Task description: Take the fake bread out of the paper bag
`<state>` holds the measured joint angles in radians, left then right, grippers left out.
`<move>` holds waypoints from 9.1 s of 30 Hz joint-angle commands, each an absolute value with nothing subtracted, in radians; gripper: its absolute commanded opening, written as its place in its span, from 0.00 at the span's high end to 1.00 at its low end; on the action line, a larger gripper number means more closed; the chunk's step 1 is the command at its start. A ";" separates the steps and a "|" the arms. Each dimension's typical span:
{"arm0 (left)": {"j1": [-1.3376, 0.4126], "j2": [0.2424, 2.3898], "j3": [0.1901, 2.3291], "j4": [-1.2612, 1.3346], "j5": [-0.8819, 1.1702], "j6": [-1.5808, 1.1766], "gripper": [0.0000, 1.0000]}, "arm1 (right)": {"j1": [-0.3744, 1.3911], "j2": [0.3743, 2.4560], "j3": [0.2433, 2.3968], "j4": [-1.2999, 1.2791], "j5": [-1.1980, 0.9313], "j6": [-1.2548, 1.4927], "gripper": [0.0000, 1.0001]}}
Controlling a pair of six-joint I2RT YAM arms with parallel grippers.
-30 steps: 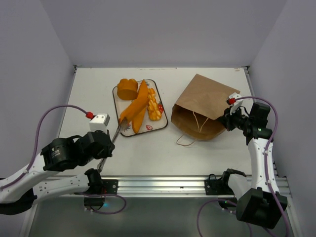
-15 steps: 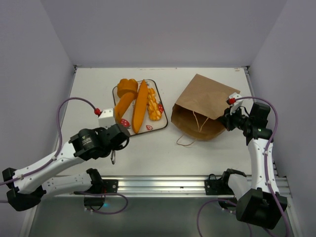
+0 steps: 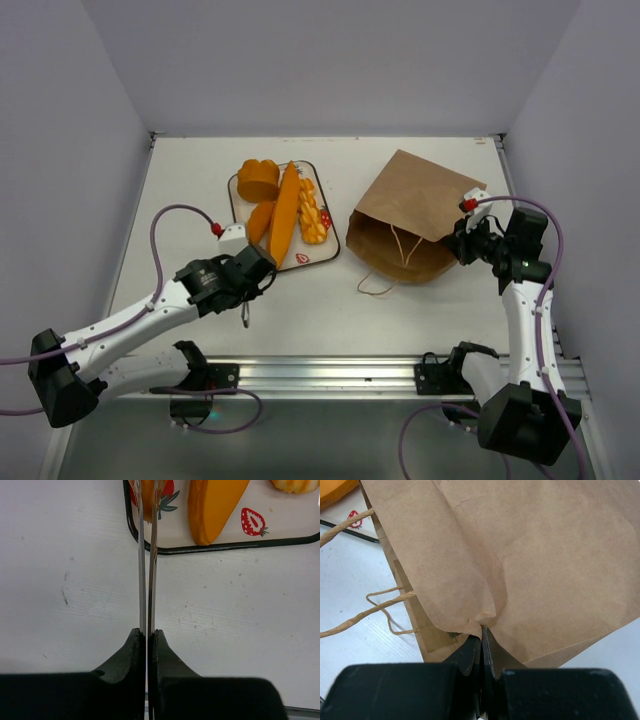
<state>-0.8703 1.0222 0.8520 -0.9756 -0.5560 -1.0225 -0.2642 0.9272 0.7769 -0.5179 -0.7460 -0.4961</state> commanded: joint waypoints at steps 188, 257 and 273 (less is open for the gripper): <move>-0.991 2.186 1.063 0.942 0.089 -1.769 0.64 | -0.272 0.956 0.785 -0.884 -1.012 -0.922 1.00; -1.031 1.089 0.451 0.281 0.158 -1.338 1.00 | -0.272 0.879 0.699 -0.411 -0.624 -0.457 1.00; -1.032 0.690 0.417 -0.153 0.140 -1.293 1.00 | -0.272 0.882 0.695 -0.410 -0.623 -0.465 1.00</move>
<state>-1.0248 0.7521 0.3664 -0.0315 0.1509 -1.3441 -0.2729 0.8944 0.7006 -0.4393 -0.6407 -0.4717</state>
